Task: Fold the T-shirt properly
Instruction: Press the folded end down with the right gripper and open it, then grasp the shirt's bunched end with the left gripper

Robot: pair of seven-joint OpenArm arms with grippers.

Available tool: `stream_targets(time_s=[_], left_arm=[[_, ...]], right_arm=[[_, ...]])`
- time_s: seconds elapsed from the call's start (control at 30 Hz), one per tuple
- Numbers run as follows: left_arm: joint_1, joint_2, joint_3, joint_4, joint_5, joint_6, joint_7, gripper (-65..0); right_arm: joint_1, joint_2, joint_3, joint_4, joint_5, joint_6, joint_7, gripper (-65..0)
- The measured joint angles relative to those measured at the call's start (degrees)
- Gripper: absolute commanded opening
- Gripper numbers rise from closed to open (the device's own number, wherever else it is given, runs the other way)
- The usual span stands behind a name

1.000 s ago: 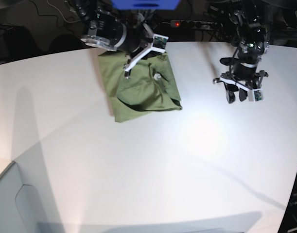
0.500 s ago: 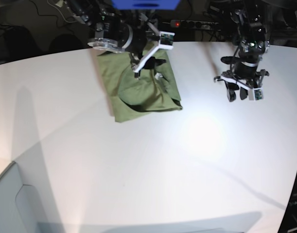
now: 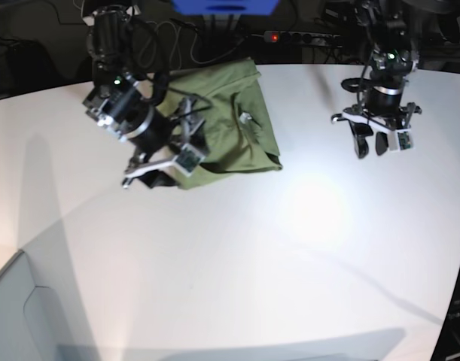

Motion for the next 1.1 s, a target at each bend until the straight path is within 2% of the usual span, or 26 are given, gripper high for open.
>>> stream_targets(time_s=[0.07, 0.13, 0.27, 0.47, 0.6, 0.83, 1.1], left_arm=[[1.6, 2.51, 0.66, 2.93, -1.01, -1.14, -1.01, -40.2], [2.45, 4.96, 2.6, 2.43, -1.36, -0.39, -0.04, -36.4], [3.65, 5.55, 8.72, 0.28, -6.82, -0.46, -0.28, -29.3], [3.3, 5.6, 17.7, -2.58, -9.25, -0.22, -0.11, -29.2], [1.55, 5.57, 20.79, -4.37, -9.2, -0.22, -0.92, -29.2], [-2.05, 5.55, 23.52, -12.9, -9.29, 0.39, -0.28, -29.3], [-3.34, 5.57, 24.98, -13.29, -9.6, 0.39, -0.35, -29.3]], right_arm=[[0.68, 0.0, 2.97, -0.9, 0.0, 0.0, -0.11, -25.0], [1.31, 0.0, 5.25, -1.6, 0.13, -0.02, -0.07, -25.0], [1.6, 0.04, 10.23, -3.04, -0.02, 0.0, -0.09, -25.0], [1.44, 0.04, 12.04, -4.5, -0.04, 0.0, -0.11, -25.0], [1.29, 0.04, 11.89, -4.61, 0.02, 0.0, -0.07, -25.0], [0.98, 0.07, 11.91, -4.66, 0.0, 0.0, -0.09, -25.0], [0.63, 1.29, 11.98, -6.23, 0.02, 0.0, -0.09, -25.0]])
